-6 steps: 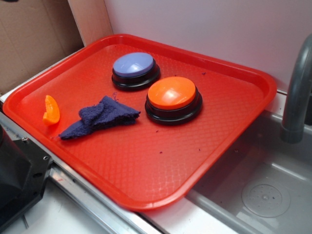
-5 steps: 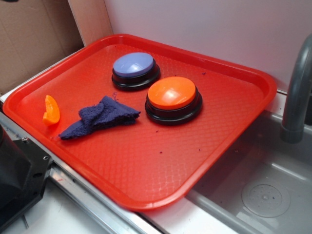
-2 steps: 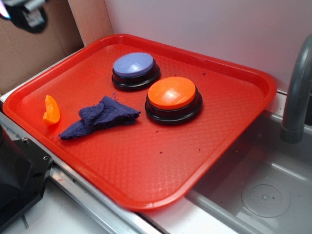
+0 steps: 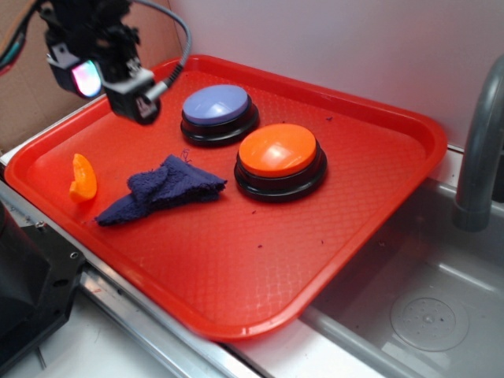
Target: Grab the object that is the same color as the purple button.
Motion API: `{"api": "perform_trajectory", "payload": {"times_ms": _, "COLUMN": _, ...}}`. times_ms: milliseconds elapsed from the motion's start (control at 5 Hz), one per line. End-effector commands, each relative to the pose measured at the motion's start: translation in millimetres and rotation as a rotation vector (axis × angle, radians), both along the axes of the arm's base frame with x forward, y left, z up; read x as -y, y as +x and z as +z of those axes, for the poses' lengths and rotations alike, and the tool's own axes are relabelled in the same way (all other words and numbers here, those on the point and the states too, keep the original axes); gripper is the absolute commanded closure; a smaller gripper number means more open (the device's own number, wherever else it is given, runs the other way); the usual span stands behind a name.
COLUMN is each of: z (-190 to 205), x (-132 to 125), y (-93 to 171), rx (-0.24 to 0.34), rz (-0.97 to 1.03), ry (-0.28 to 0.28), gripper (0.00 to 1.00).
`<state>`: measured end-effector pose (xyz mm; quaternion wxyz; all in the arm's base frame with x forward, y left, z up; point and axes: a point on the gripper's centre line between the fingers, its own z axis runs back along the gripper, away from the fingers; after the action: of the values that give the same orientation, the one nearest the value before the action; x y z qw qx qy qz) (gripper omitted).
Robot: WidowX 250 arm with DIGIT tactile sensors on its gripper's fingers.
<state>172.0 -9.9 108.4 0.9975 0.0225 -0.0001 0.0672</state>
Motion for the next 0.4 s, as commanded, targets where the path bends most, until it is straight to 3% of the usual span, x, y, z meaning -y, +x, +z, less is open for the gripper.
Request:
{"api": "perform_trajectory", "payload": {"times_ms": 0, "z": -55, "x": -4, "y": 14, "rx": -0.005, "rz": -0.075, "ry": -0.058, "gripper": 0.00}}
{"api": "perform_trajectory", "payload": {"times_ms": 200, "z": -72, "x": -5, "y": 10, "rx": -0.033, "rz": -0.090, "ry": -0.078, "gripper": 0.00}}
